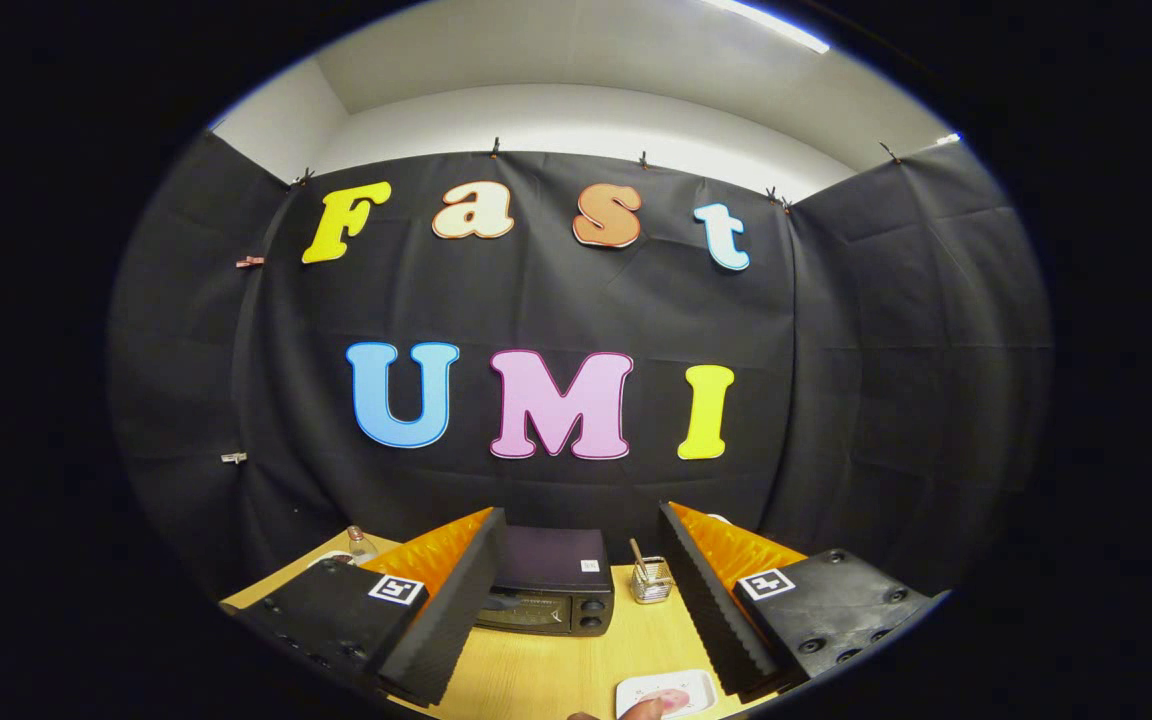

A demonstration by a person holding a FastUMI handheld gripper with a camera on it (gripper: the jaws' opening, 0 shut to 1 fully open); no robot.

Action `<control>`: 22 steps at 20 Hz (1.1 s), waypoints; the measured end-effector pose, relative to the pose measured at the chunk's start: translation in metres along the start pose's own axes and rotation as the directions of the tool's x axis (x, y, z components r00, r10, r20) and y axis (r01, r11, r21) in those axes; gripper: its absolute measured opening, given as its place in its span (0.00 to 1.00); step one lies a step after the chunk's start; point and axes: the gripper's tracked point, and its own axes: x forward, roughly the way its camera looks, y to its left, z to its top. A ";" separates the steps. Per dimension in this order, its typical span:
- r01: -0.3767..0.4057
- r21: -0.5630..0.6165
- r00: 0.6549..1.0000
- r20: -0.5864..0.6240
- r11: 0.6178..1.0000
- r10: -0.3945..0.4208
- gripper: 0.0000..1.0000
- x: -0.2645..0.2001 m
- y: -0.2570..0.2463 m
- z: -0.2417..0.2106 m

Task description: Open the toaster oven, put the food inside, and close the toaster oven door.

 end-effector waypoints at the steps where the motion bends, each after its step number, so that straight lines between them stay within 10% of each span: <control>1: 0.001 0.008 1.000 -0.001 1.000 -0.001 0.98 0.001 0.001 -0.001; 9: -0.028 0.040 0.999 -0.039 0.999 0.030 0.98 0.036 0.028 -0.037; 22: -0.044 0.051 0.932 -0.358 0.998 0.060 0.99 0.163 0.121 -0.235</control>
